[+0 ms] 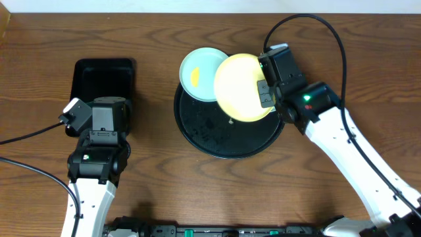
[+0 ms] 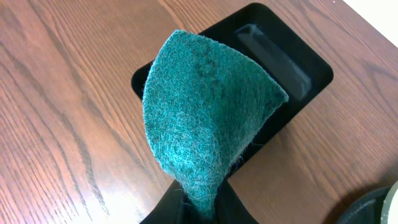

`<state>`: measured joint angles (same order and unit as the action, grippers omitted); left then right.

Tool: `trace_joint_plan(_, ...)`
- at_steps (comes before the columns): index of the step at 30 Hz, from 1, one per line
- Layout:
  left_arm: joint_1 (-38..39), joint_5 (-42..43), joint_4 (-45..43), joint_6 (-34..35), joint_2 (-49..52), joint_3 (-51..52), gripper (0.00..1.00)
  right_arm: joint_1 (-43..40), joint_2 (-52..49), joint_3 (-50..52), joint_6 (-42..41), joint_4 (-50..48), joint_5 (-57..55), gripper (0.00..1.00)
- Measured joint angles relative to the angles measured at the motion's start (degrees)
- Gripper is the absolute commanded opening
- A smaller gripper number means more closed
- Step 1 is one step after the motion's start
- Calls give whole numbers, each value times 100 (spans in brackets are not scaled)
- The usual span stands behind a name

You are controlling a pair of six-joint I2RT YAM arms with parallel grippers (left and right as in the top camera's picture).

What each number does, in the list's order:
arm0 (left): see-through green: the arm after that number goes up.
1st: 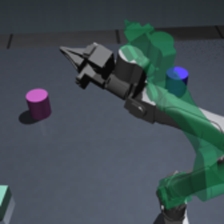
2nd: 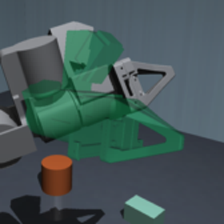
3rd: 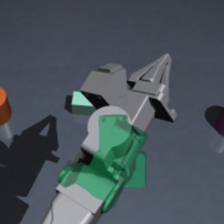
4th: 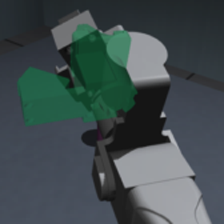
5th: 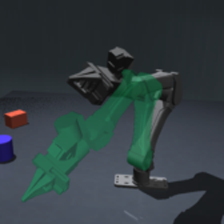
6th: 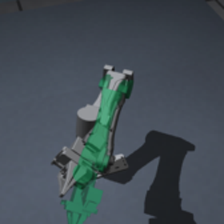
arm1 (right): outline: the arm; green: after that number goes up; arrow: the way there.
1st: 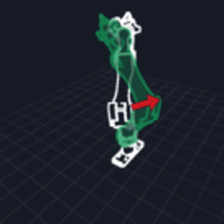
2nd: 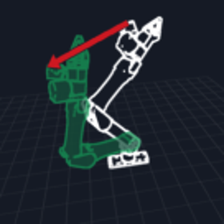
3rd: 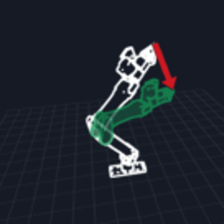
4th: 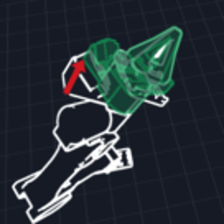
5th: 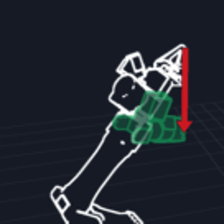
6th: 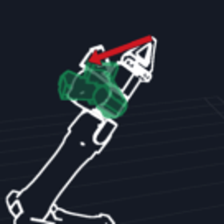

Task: Clean dirty plates on tray and stack at the side
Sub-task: 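Lift the yellow plate with the right gripper toward the table's right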

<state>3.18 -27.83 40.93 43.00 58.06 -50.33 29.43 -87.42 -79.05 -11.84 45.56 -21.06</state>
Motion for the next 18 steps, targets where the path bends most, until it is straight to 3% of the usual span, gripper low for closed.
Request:
trace_joint_plan(10, -9, 76, 2, 0, 0, 0, 8, 525, 133, 0, 1152, -610, -1644, 1)
trace_joint_plan(18, -9, 92, 4, 0, 0, 0, 8, 1161, 133, 0, 2765, -1521, -2688, 1)
